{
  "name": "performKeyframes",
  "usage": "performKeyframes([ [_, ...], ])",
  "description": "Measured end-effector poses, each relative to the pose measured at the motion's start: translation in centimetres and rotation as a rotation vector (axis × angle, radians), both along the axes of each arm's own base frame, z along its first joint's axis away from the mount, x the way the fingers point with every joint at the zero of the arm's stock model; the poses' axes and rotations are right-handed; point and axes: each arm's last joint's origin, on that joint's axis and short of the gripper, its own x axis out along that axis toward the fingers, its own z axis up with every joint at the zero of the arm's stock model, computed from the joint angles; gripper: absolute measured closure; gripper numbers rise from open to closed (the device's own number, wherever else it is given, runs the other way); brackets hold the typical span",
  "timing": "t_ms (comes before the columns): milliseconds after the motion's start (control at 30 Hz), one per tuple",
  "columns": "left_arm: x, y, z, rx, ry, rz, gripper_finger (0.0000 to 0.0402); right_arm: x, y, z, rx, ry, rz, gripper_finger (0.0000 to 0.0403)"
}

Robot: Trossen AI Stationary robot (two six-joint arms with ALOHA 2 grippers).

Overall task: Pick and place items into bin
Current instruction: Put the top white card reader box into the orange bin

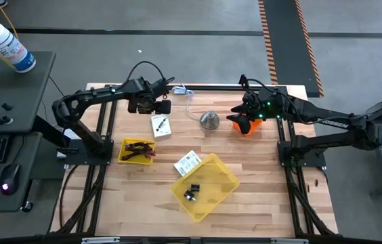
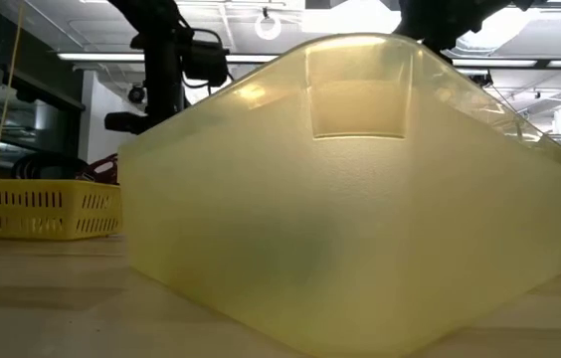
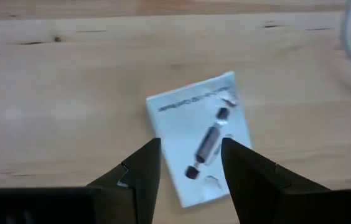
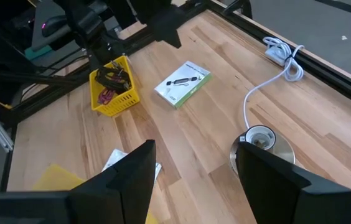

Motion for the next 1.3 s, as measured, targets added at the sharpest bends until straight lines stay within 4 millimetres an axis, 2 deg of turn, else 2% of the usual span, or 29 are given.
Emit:
performKeyframes([
  [300,0.9,0.7,-2.1,-0.017,0.055,-0.031,0.0247,0.0,0.0,0.0,-0.003,0.001,-0.009,0.0192],
  [667,3.5,2.4,-2.9,0.065,-0.161,-0.069,0.0247,0.0,0.0,0.0,0.001,0.001,-0.011,0.0192],
  [933,4.0,2.7,-5.5,-0.016,-0.117,-0.070,0.0247,0.0,0.0,0.0,0.002,0.001,-0.017,0.0192],
  [1300,4.3,3.1,-6.1,0.028,-0.104,-0.061,0.0247,0.0,-0.1,0.0,-0.004,0.003,-0.030,0.0192],
])
